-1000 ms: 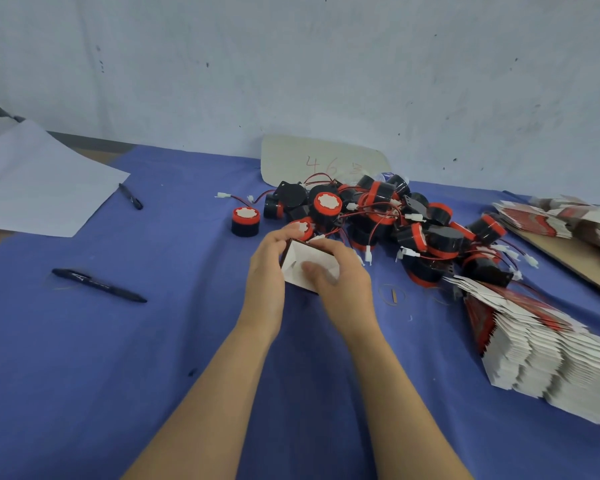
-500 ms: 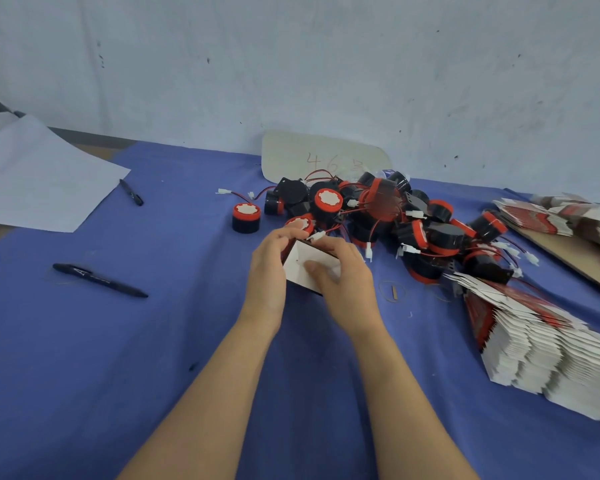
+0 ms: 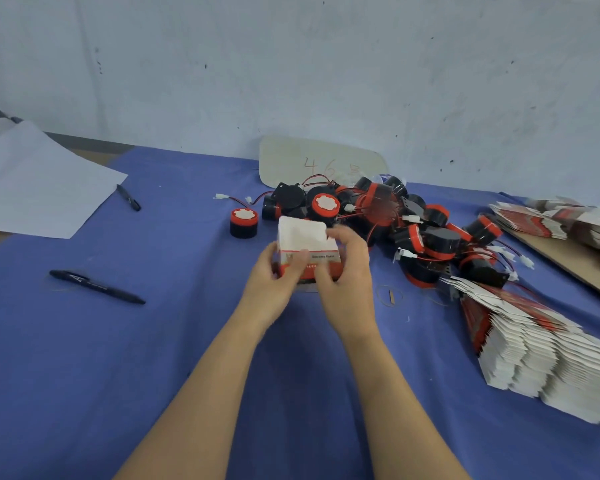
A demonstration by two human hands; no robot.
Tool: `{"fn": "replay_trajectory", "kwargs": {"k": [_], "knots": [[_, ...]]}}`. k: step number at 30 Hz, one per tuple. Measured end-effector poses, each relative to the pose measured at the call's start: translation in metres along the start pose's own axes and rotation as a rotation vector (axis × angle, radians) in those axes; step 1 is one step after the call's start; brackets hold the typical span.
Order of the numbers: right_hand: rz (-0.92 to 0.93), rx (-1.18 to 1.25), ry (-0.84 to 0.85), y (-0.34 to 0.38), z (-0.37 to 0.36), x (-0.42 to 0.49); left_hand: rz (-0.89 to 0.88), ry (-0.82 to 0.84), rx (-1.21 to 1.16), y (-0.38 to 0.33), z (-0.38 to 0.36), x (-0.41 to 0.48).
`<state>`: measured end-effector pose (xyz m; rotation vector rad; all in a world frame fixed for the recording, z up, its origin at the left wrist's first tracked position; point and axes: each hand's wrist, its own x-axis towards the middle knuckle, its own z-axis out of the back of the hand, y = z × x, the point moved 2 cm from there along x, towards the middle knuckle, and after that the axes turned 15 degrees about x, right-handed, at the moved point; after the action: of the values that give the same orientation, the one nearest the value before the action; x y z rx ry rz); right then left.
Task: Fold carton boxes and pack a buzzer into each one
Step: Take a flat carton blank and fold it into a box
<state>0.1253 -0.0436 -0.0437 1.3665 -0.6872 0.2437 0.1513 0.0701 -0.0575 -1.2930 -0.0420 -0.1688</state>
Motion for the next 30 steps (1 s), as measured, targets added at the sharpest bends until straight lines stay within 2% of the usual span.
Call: {"fn": "replay_trajectory", "kwargs": {"k": [2,4,6,9,14,18,22,23,27,30], "knots": [[-0.119,0.047,-0.019,-0.011,0.005,0.003,-0.087,0.038,0.106,0.005,0.004,0.0],[-0.366,0.086,-0.006,-0.024,0.01,0.004,-0.137,0.103,0.29,0.012,0.003,0.001],[-0.452,-0.002,0.055,-0.034,0.012,0.001,-0.169,0.118,0.43,0.016,0.001,0.0],[-0.345,-0.117,0.037,-0.035,0.009,-0.002,-0.185,0.085,0.335,0.016,0.001,-0.001],[-0.202,-0.17,0.009,-0.032,0.006,-0.005,-0.13,-0.051,0.288,0.018,-0.002,-0.001],[-0.255,-0.282,0.114,-0.035,0.0,-0.007,-0.124,-0.063,0.195,0.017,-0.002,-0.003],[-0.253,-0.292,0.099,-0.034,0.0,-0.006,-0.011,-0.006,-0.132,0.012,0.002,0.001],[-0.25,-0.286,0.108,-0.034,0.0,-0.005,-0.002,-0.021,-0.135,0.012,0.002,0.001],[-0.305,-0.246,0.124,-0.032,0.002,-0.002,-0.05,-0.126,0.176,0.015,0.0,0.0],[-0.243,-0.117,0.087,-0.022,0.0,0.0,-0.069,-0.16,0.263,0.017,-0.001,0.003]]}}
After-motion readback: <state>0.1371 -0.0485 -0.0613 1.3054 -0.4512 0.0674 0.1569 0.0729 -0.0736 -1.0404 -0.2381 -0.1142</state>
